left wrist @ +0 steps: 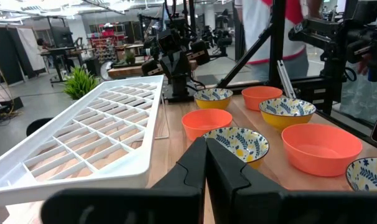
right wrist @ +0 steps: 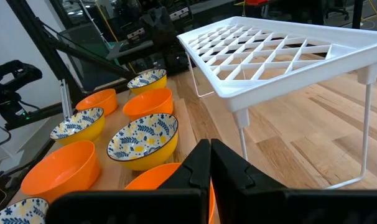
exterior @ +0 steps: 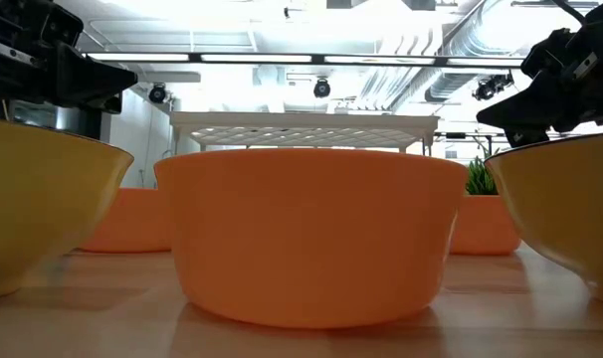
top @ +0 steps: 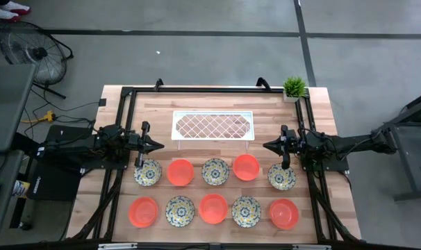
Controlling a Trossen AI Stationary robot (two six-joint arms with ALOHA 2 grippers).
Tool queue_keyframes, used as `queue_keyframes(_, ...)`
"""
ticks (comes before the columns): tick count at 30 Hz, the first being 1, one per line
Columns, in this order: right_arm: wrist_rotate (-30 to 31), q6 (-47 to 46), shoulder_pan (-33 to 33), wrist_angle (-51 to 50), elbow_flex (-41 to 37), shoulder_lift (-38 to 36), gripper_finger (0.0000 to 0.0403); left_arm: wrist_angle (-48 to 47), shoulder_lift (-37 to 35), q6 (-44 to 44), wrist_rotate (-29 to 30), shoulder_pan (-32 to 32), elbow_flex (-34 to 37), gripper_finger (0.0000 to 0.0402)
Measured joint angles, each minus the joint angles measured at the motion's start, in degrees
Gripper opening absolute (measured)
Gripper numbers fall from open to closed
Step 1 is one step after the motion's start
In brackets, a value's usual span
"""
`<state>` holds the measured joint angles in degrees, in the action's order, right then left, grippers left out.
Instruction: Pick & Place Mini bowls
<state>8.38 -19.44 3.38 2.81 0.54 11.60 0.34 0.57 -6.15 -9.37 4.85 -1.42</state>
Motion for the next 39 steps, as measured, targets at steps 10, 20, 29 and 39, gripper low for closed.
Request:
queue_keyframes(10,0.02,0.0,0.02,0.0,0.0,0.0,0.0,0.0,0.0,0.01,-0.02,-0.01,0.0,0.0)
queue_keyframes(20,-0.31,-3.71,0.0,0.37,0.0,0.0,0.0,0.0,0.0,0.02,0.0,0.0,-0.01,0.0)
queue_keyframes(29,-6.11,-11.31,0.02,0.57,0.16,0.0,0.0,0.0,0.01,0.01,-0.02,0.0,0.0,0.0)
queue_keyframes(39,-4.78,-13.96,0.02,-25.03,13.09,3.19,0.0001,0.0,0.01,0.0,-0.02,0.01,-0.01,0.0)
